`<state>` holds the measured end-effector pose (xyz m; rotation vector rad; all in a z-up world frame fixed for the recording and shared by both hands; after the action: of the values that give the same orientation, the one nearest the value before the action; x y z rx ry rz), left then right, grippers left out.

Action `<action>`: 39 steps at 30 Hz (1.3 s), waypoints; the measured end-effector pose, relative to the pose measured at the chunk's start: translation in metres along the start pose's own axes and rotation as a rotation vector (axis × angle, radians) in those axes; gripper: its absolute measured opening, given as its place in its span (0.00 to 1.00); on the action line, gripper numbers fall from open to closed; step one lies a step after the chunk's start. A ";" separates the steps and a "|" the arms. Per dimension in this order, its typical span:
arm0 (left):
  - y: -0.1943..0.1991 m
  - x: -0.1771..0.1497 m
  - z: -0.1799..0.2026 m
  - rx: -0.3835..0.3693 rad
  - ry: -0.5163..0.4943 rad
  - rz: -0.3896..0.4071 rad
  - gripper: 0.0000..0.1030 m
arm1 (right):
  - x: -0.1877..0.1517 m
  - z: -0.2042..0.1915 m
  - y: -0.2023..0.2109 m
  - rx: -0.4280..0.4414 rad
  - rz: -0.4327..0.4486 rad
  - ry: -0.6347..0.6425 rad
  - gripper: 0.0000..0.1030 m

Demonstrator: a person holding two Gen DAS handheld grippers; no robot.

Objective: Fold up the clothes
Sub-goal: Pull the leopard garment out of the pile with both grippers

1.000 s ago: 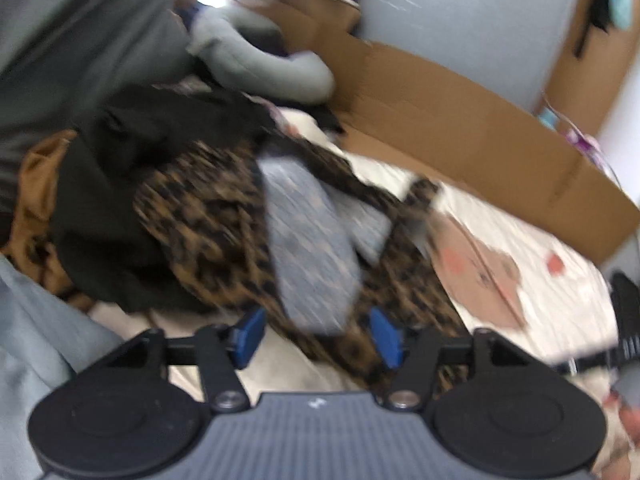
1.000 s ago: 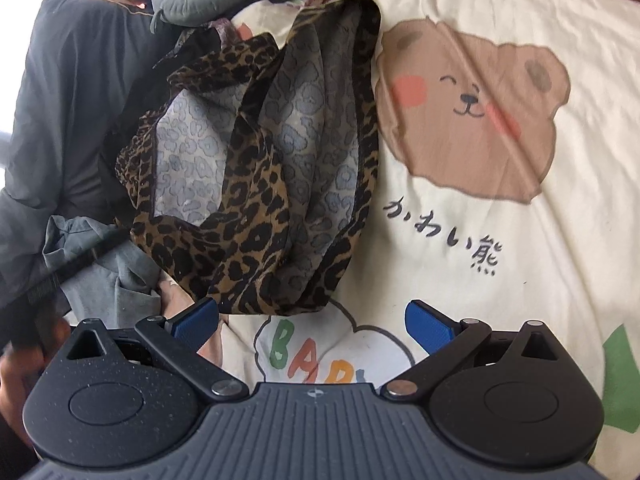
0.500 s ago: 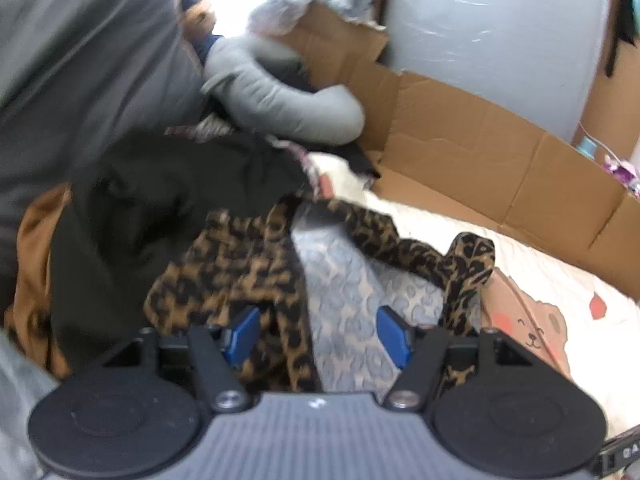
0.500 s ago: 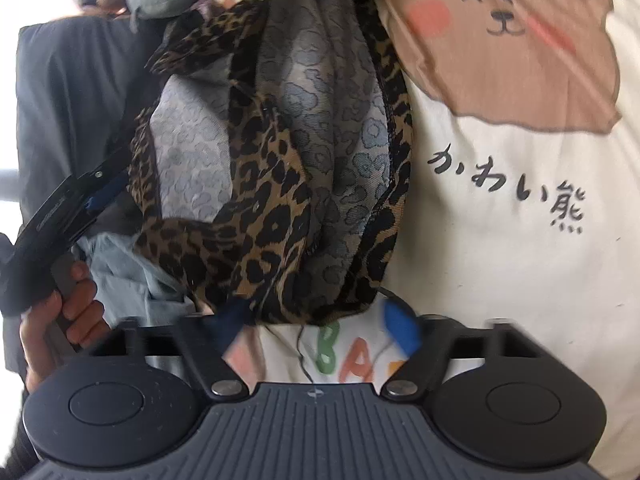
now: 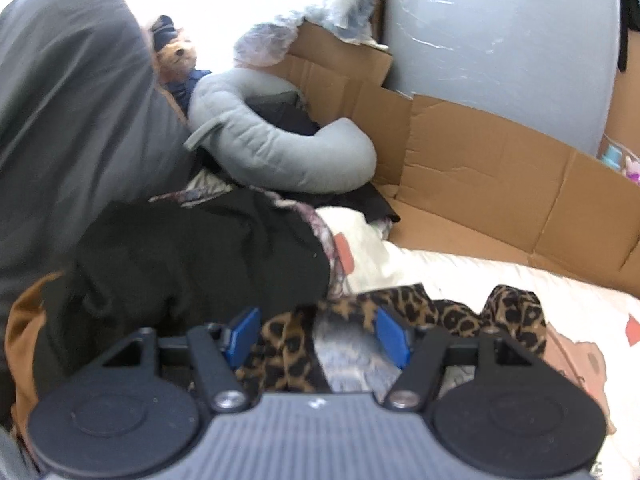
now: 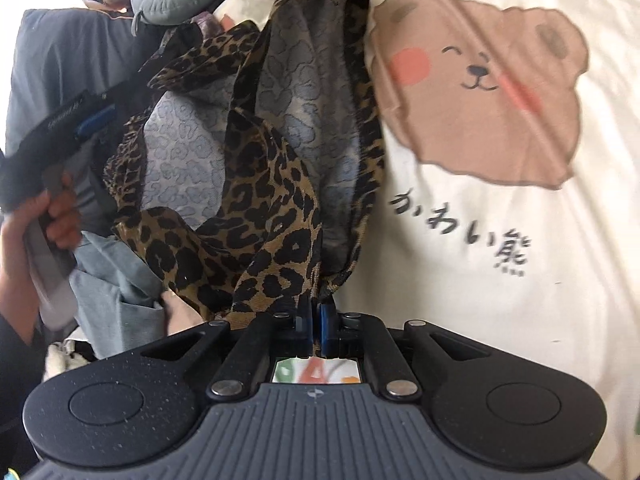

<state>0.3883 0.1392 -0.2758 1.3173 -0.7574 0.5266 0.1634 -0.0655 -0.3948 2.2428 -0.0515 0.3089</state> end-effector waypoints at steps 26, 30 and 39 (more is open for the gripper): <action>-0.024 -0.036 0.041 -0.104 -0.073 -0.176 0.06 | -0.022 0.013 0.037 -0.130 0.037 0.098 0.00; 0.008 -0.043 0.045 -0.133 -0.052 -0.177 0.05 | -0.028 0.013 0.047 -0.155 0.033 0.119 0.00; 0.092 -0.077 0.048 -0.153 -0.014 -0.221 0.04 | -0.049 0.005 0.074 -0.147 0.045 0.135 0.00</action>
<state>0.2615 0.1161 -0.2692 1.2442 -0.6413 0.2771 0.1065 -0.1199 -0.3529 2.0723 -0.0516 0.4649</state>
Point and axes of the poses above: each gripper's, at about its wrist camera, not at the fingertips, and y roughly against the way its jaws point, z to its right, x to its top, the point moved 3 cm from there along -y, roughly the way its jaws point, and after that the axes turned 7 degrees about y, right-handed, at the moved point
